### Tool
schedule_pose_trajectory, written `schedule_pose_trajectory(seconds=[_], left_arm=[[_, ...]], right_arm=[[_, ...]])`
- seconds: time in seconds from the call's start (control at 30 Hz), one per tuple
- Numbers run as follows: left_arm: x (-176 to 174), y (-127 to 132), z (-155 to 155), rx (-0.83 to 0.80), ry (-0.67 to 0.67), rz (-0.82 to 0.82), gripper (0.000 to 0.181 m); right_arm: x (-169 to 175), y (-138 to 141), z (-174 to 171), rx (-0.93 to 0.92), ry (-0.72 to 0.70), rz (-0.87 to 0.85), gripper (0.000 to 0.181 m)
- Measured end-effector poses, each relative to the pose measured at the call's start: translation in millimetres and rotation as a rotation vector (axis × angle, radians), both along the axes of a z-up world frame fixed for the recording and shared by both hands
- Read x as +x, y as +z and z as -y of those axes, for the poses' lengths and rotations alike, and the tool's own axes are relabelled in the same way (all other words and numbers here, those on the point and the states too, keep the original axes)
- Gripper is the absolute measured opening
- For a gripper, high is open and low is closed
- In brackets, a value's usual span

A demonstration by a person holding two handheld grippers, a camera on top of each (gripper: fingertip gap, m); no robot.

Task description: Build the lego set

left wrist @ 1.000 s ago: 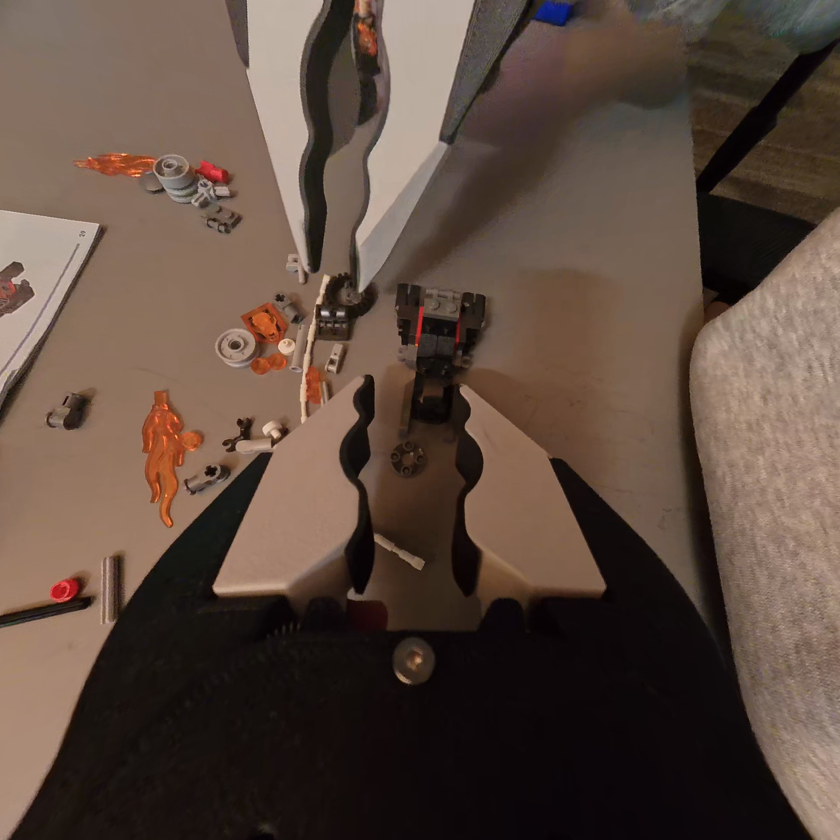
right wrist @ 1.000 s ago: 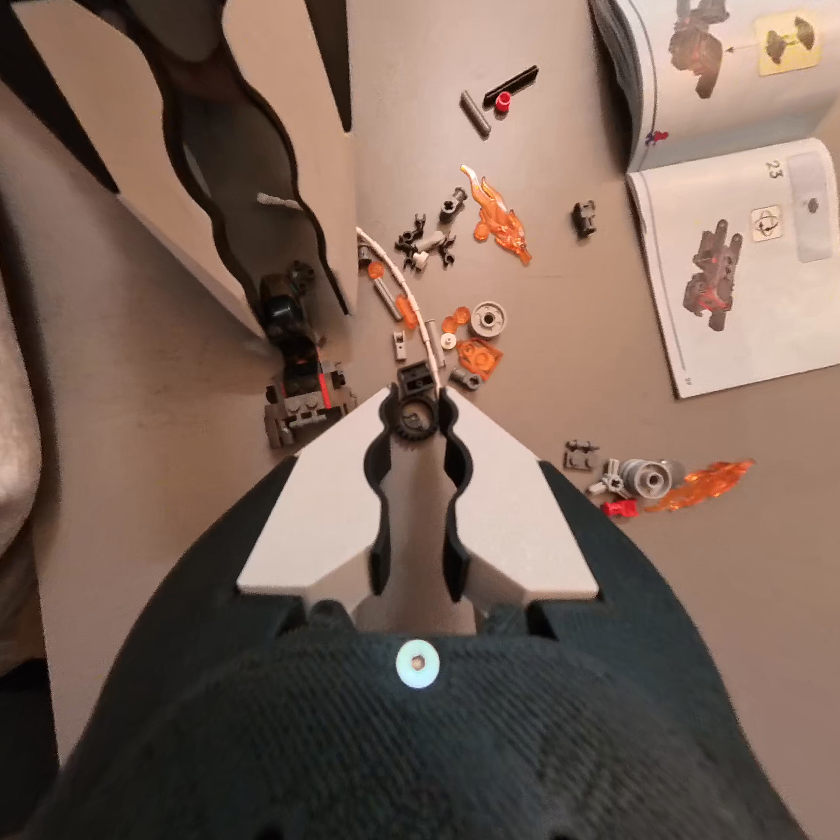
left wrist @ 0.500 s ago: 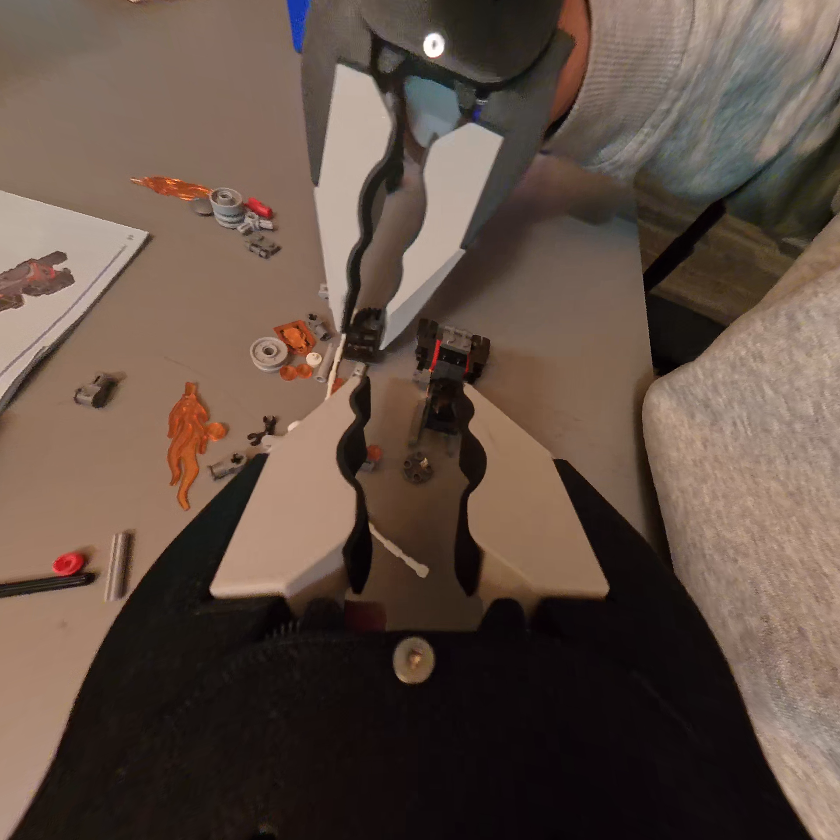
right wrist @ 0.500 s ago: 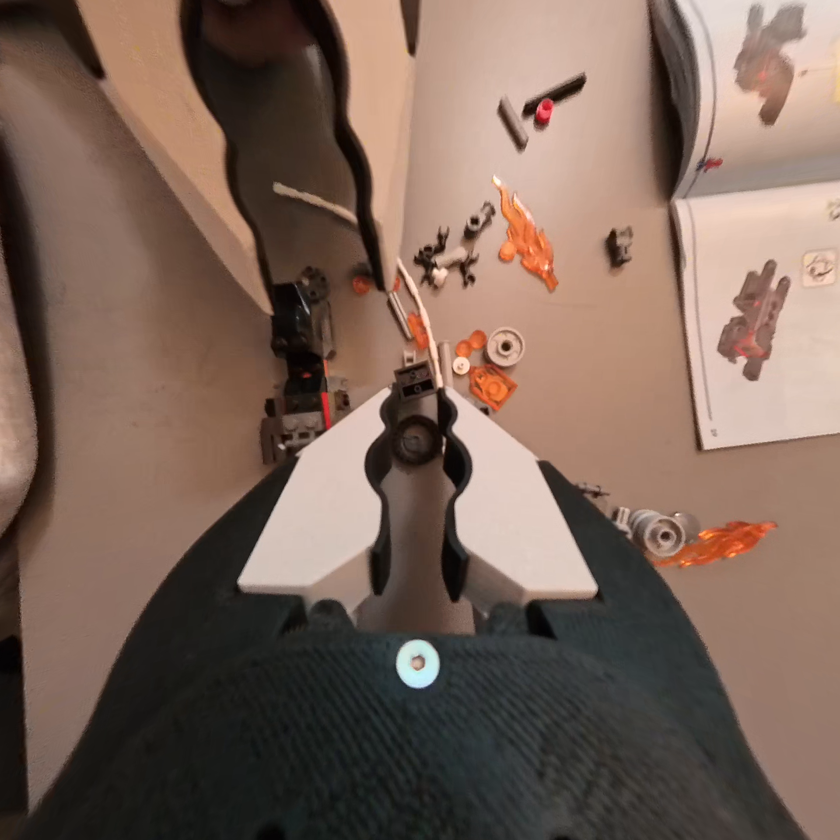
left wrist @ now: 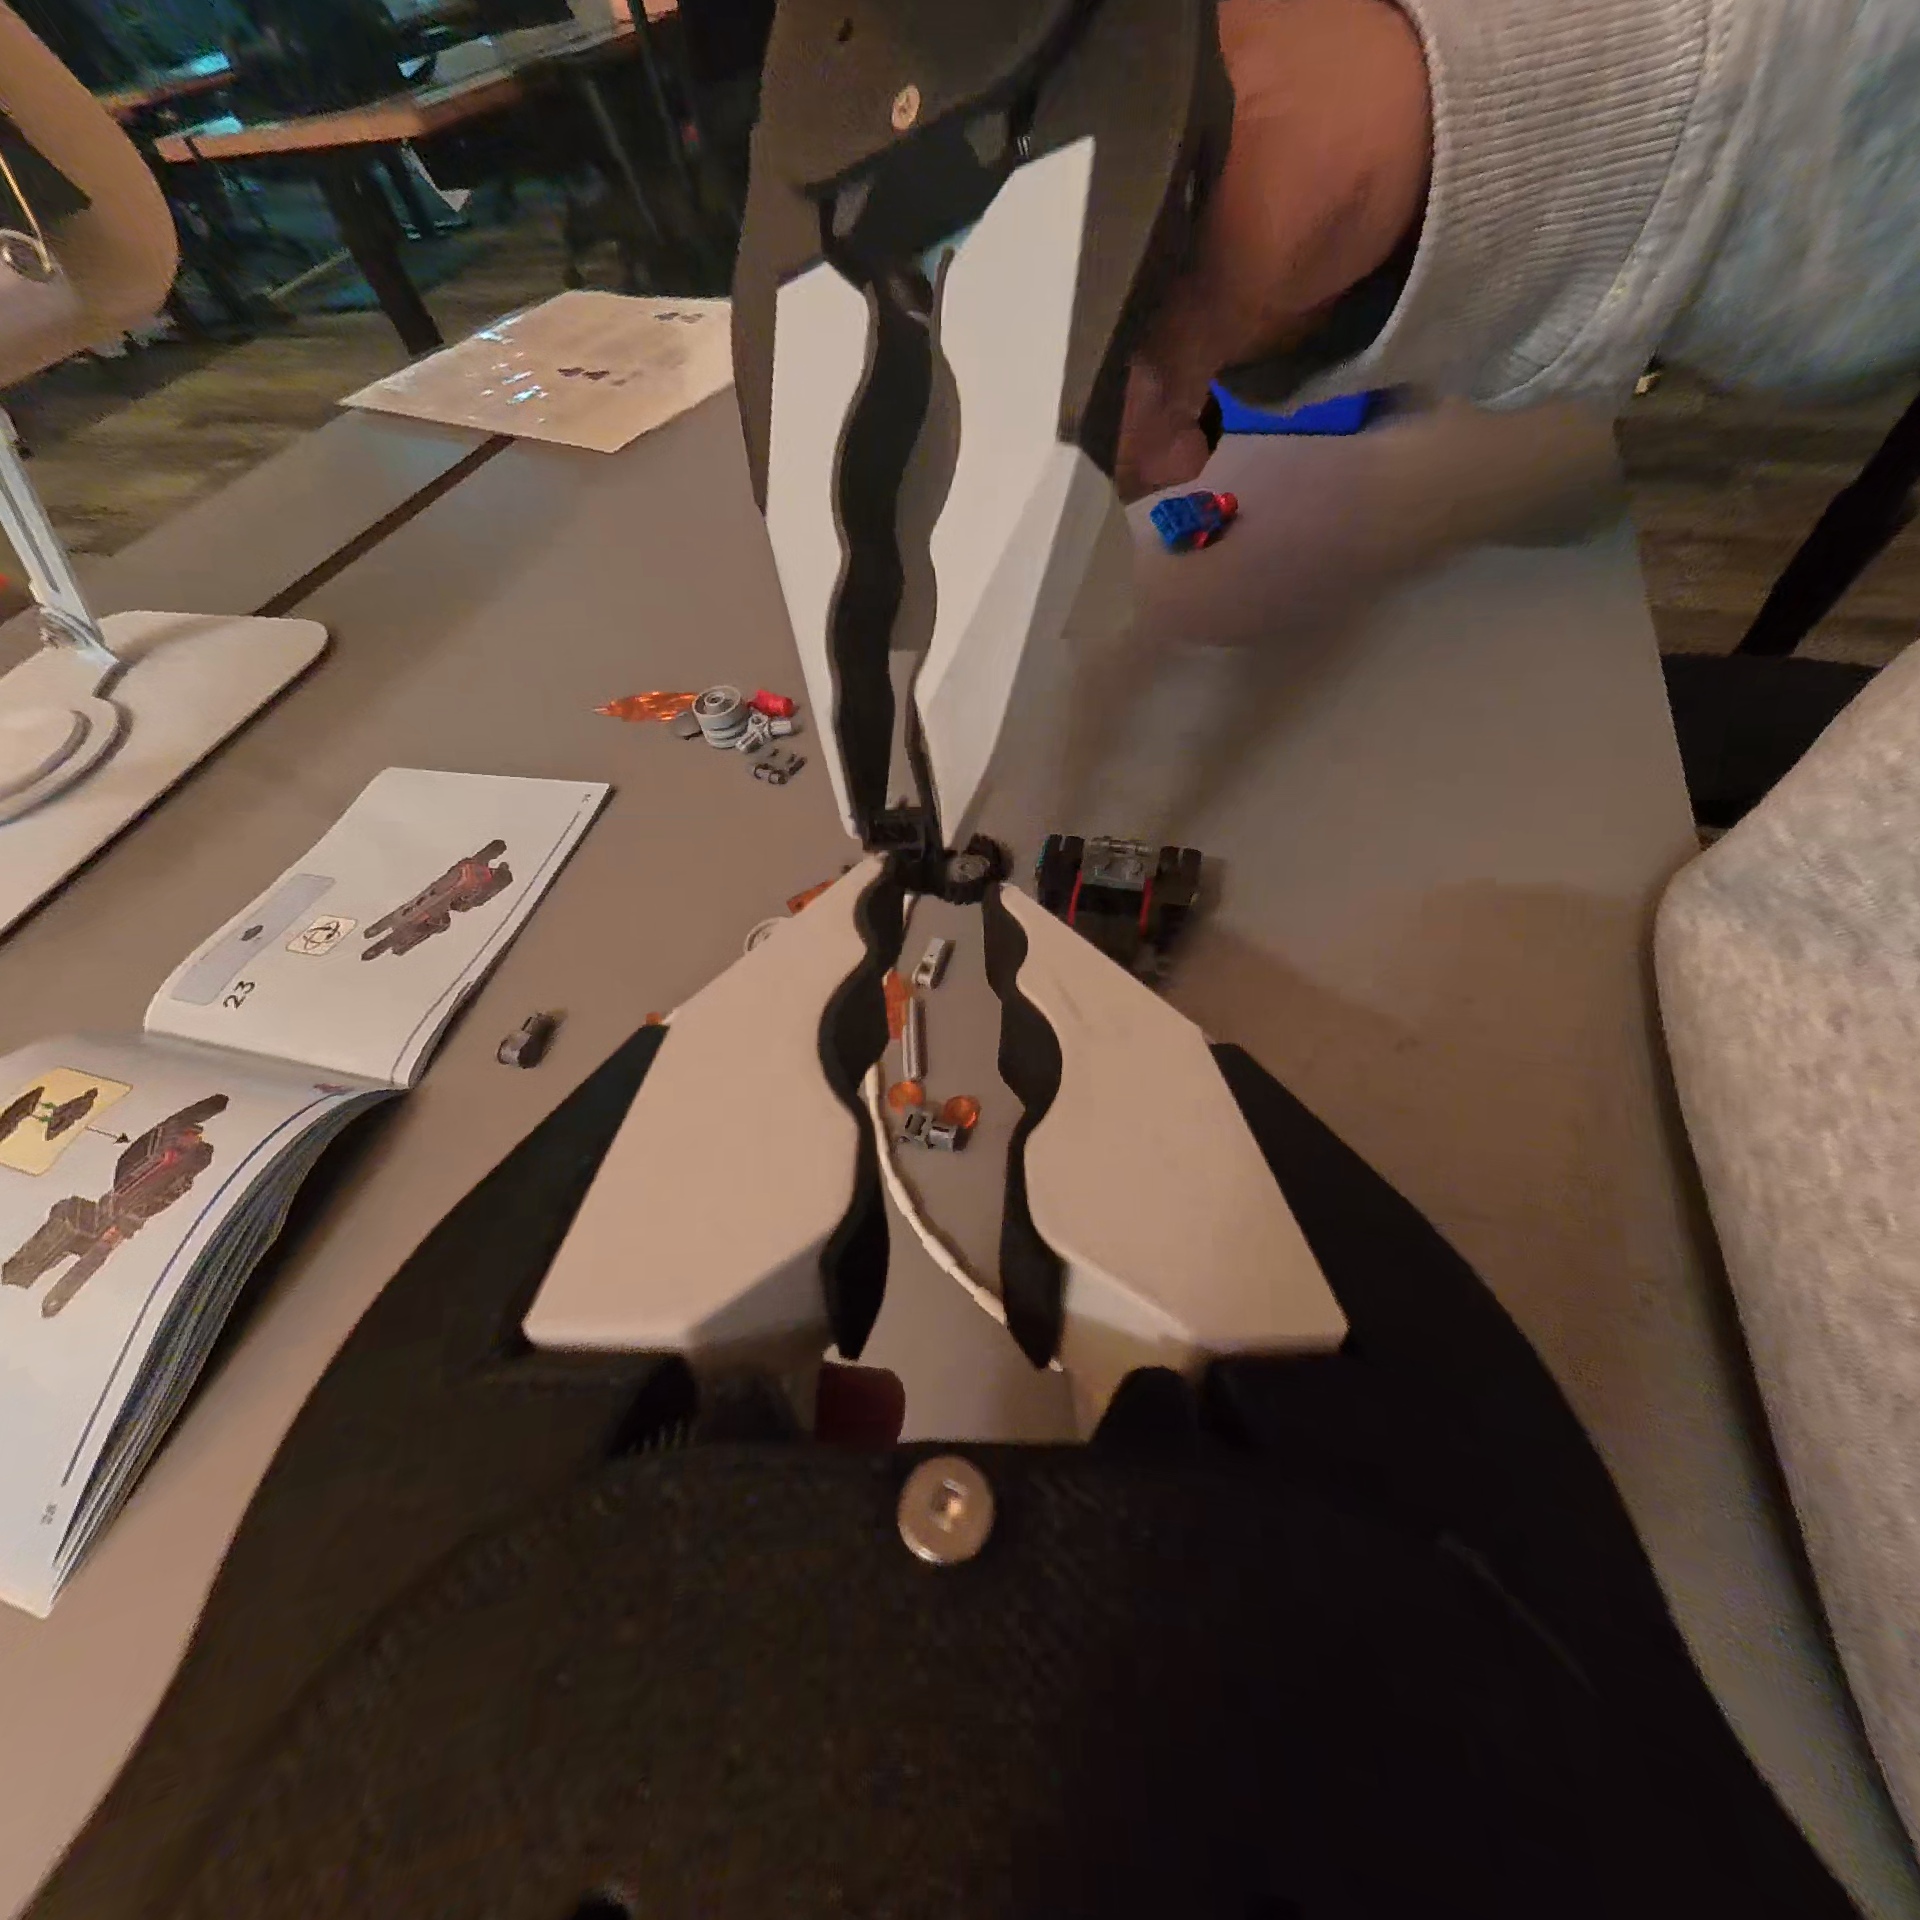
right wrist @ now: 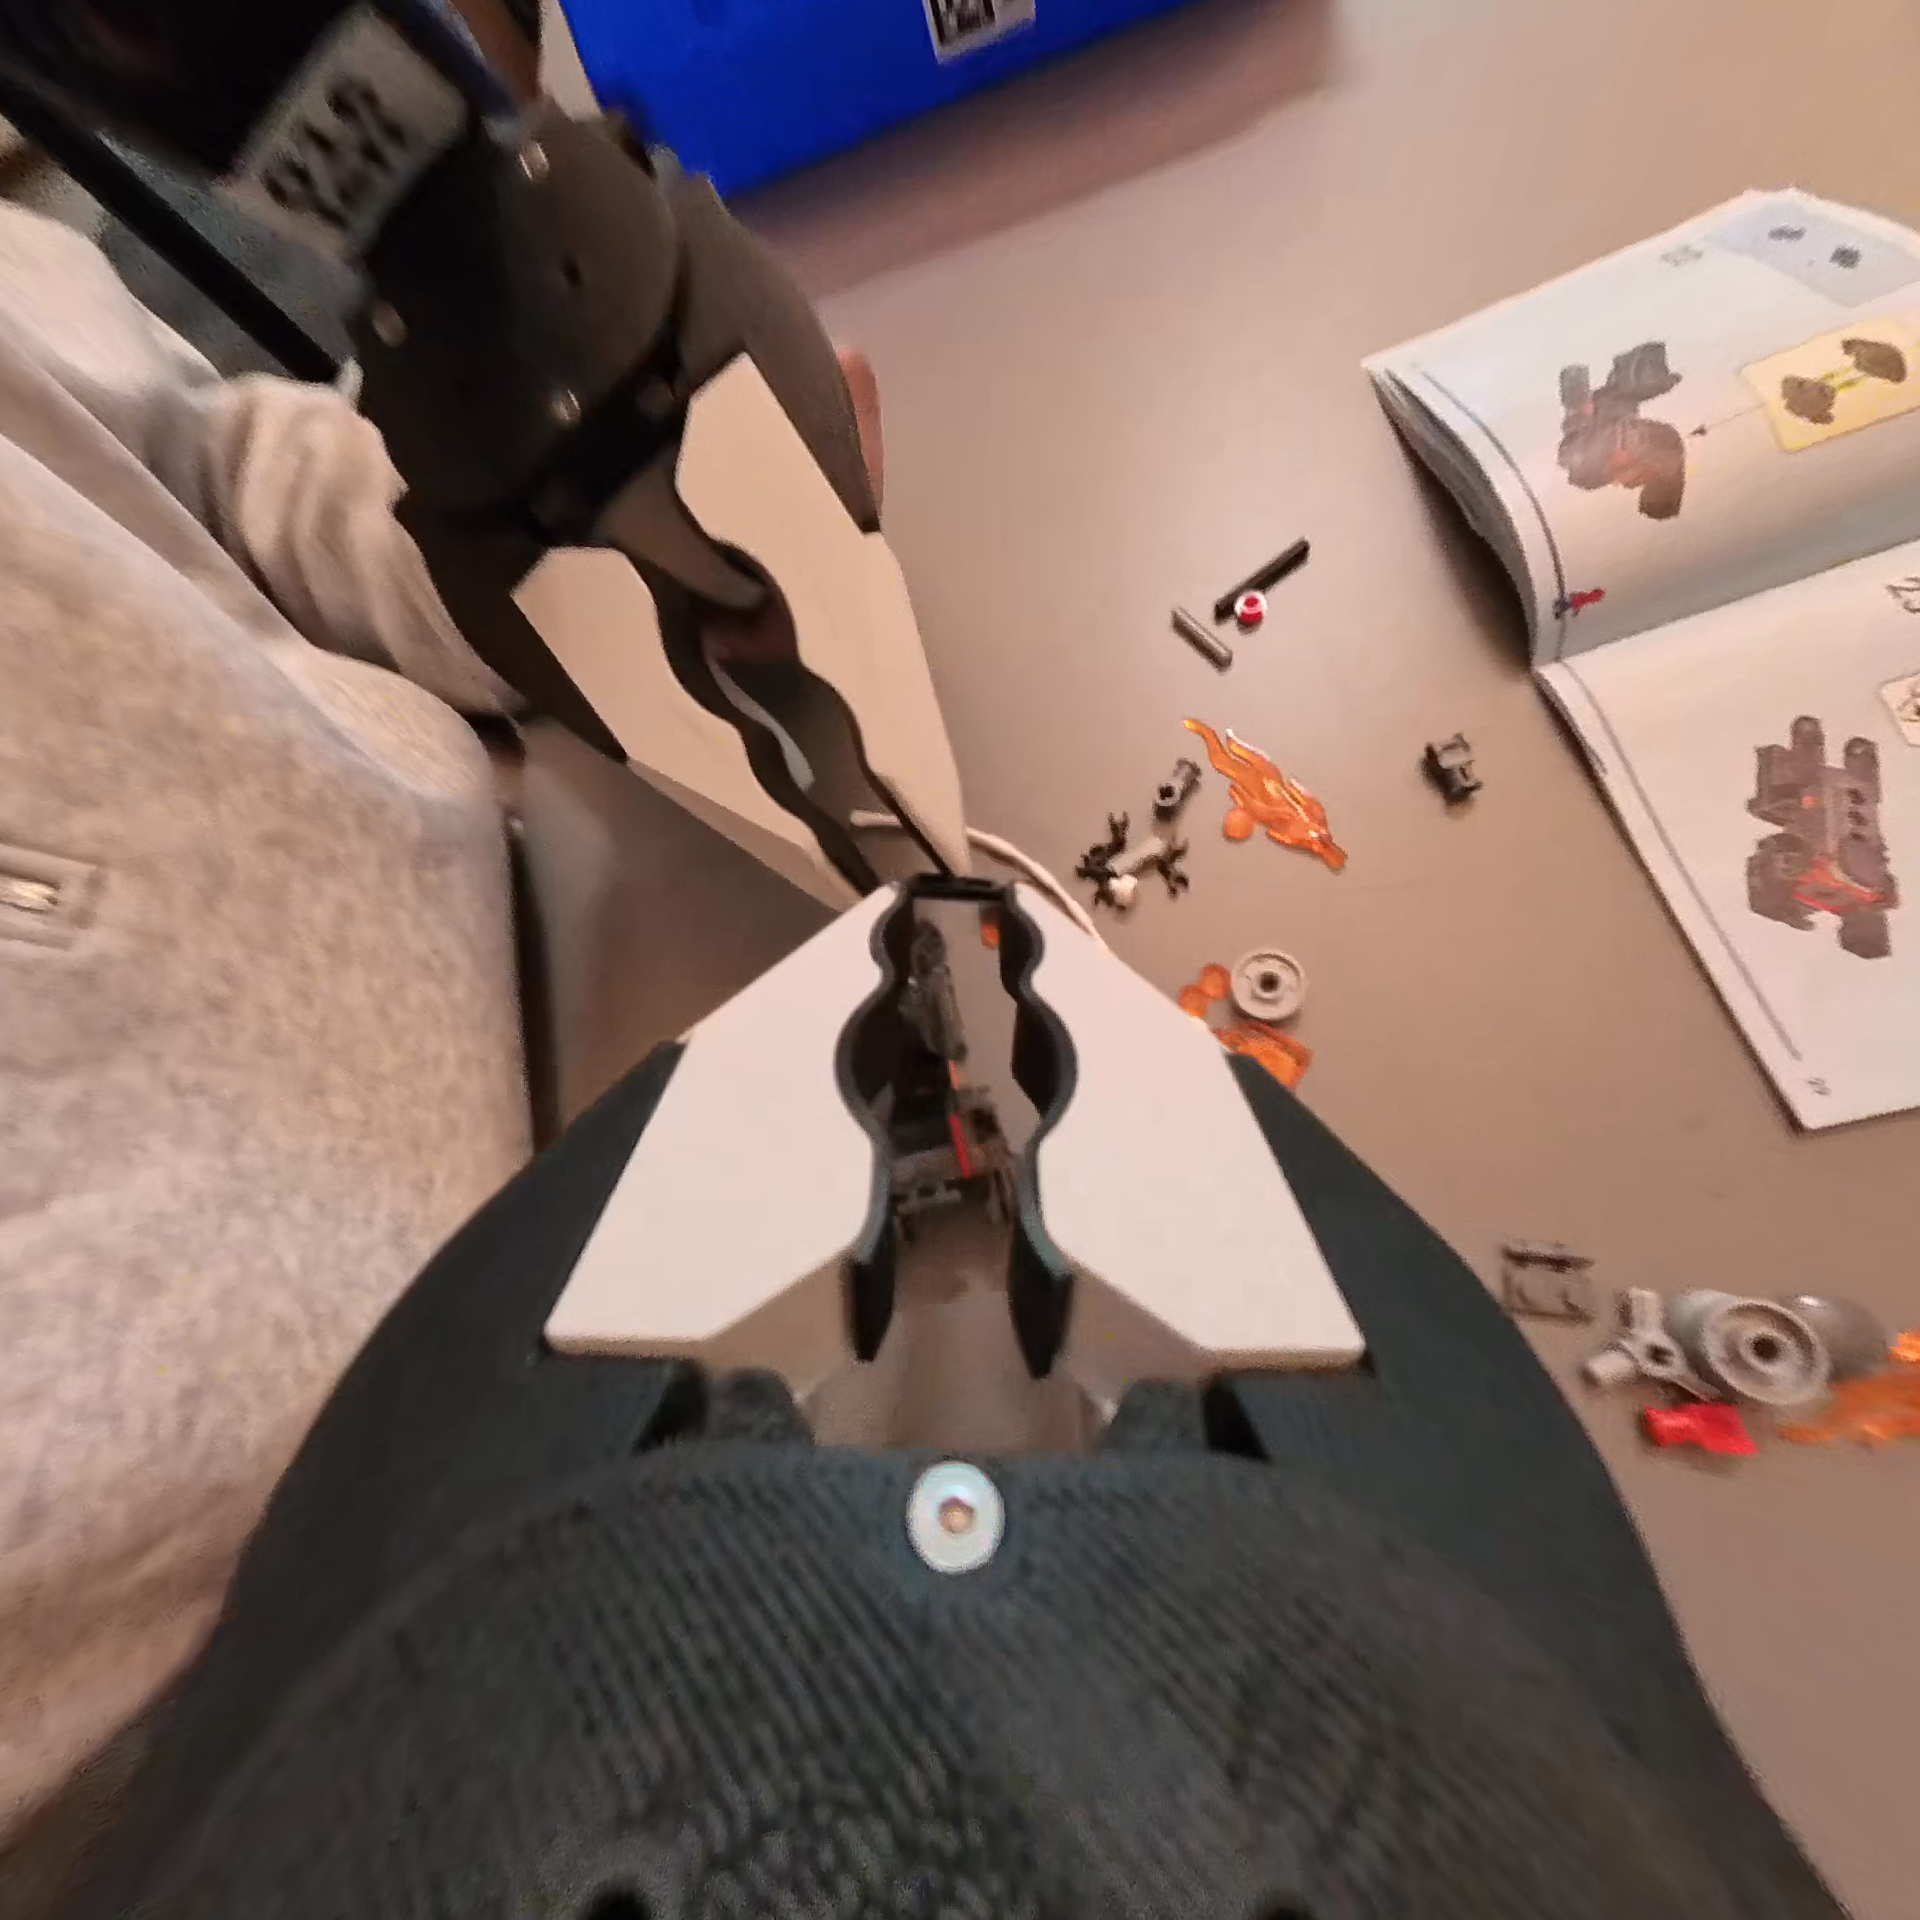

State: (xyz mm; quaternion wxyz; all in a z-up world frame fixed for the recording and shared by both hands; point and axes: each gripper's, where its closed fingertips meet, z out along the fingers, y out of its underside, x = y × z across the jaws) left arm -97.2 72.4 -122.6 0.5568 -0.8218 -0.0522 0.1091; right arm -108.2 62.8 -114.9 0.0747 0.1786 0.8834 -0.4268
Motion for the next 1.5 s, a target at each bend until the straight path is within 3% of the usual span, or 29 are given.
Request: schedule_pose_trajectory(seconds=[0.03, 0.3, 0.47, 0.67, 0.93, 1.1, 1.3, 1.4, 1.5], left_arm=[[0, 2, 0, 0.009, 0.000, -0.005, 0.011], [-5, 7, 4, 0.036, 0.031, 0.014, 0.004], [-10, 23, 9, 0.149, 0.043, 0.090, 0.000], [-20, 30, 16, 0.193, 0.113, 0.094, 0.000], [-28, 37, 23, 0.231, 0.185, 0.074, 0.000], [-27, 38, 22, 0.225, 0.190, 0.054, 0.000], [-39, 39, 33, 0.242, 0.256, 0.053, 0.000], [-53, 42, 49, 0.305, 0.295, 0.129, 0.000], [-57, 42, 58, 0.325, 0.298, 0.172, 0.000]], right_arm=[[1, 3, 2, -0.034, -0.005, 0.023, 0.015], [-4, 10, 7, -0.188, -0.106, 0.094, 0.015], [-13, 24, 14, -0.321, -0.207, 0.060, 0.019], [-24, 27, 12, -0.351, -0.355, 0.019, 0.024], [-14, 28, 18, -0.470, -0.402, 0.172, 0.022], [-18, 32, 20, -0.548, -0.464, 0.144, 0.023], [-26, 31, 0, -0.434, -0.489, 0.012, 0.018], [-17, 35, -4, -0.397, -0.449, -0.030, 0.018], [-3, 23, 2, -0.293, -0.386, -0.064, 0.019]])
